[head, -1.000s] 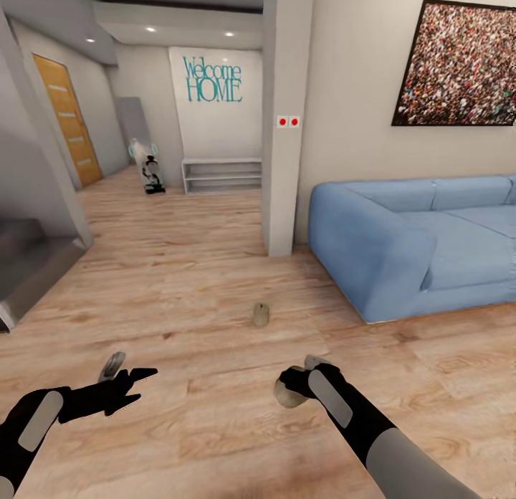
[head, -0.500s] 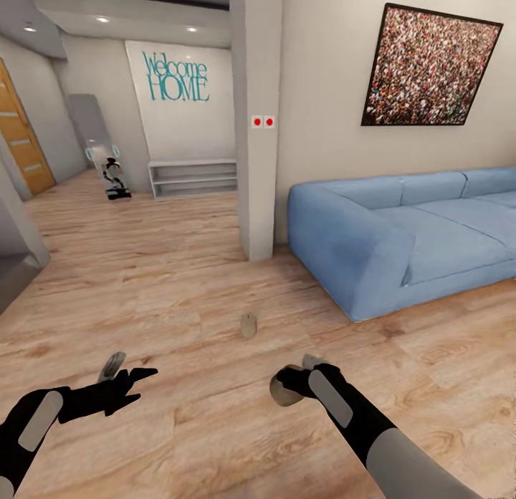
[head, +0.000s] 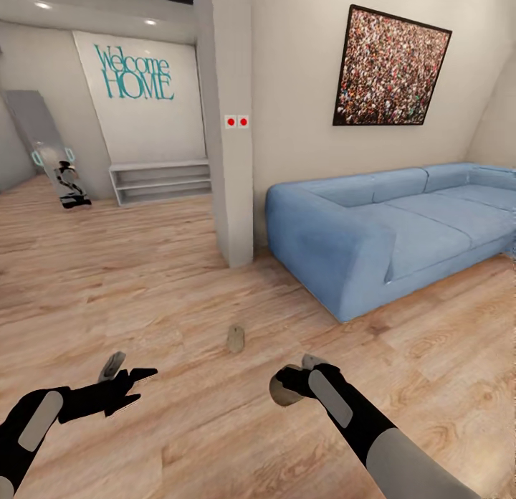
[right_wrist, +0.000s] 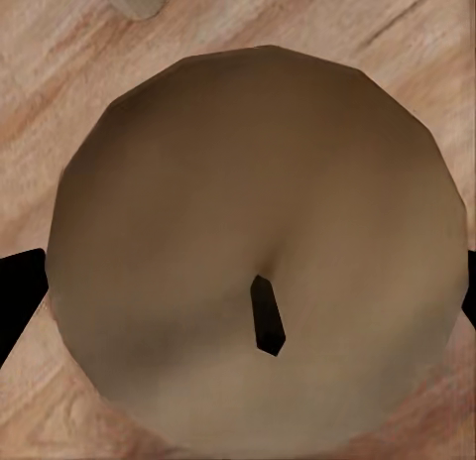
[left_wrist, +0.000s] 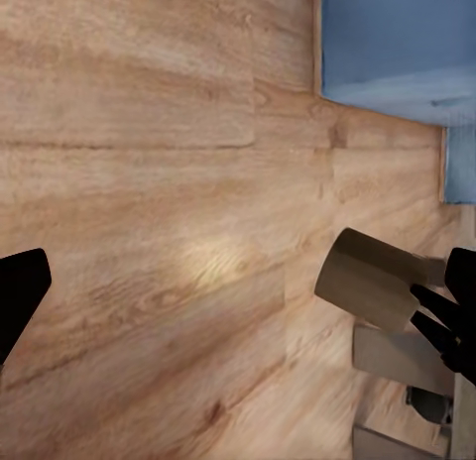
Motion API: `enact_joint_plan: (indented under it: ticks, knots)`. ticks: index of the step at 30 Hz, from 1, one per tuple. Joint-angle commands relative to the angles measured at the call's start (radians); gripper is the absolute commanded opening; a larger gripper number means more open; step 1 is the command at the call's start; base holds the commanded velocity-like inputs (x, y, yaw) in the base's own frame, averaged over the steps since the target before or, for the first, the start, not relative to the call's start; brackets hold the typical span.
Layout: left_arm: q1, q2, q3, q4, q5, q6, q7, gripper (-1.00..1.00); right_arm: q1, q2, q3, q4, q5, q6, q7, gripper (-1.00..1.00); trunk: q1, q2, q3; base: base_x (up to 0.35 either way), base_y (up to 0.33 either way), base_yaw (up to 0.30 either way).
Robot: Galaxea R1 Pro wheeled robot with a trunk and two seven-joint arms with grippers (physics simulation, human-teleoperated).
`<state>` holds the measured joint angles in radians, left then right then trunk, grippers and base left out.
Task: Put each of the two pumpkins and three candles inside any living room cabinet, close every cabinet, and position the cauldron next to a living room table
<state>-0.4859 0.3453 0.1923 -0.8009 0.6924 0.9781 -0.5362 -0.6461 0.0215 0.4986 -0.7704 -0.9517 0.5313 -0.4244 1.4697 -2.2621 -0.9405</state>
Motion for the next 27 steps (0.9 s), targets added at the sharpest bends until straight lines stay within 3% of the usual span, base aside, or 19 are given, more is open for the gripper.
enact_joint_plan:
  ticks: [1,14,27]
  knots:
    - [0.000,0.000,0.002,0.000,-0.004,0.005,-0.005,1.00,-0.001,0.000,0.003,-0.001,-0.010,-0.001,-0.010,-1.00,0.000,0.000,-0.001,0.238,0.232,-0.268]
    - [0.000,0.001,0.002,0.000,-0.007,0.005,-0.005,1.00,-0.001,0.000,0.003,-0.001,-0.010,-0.001,-0.009,-1.00,0.000,0.000,-0.001,0.238,0.233,-0.094]
    - [0.000,0.000,0.002,0.000,-0.008,0.005,-0.005,1.00,-0.001,0.000,0.003,-0.001,-0.011,-0.001,-0.008,-1.00,0.000,0.000,-0.001,0.238,0.231,-0.242]
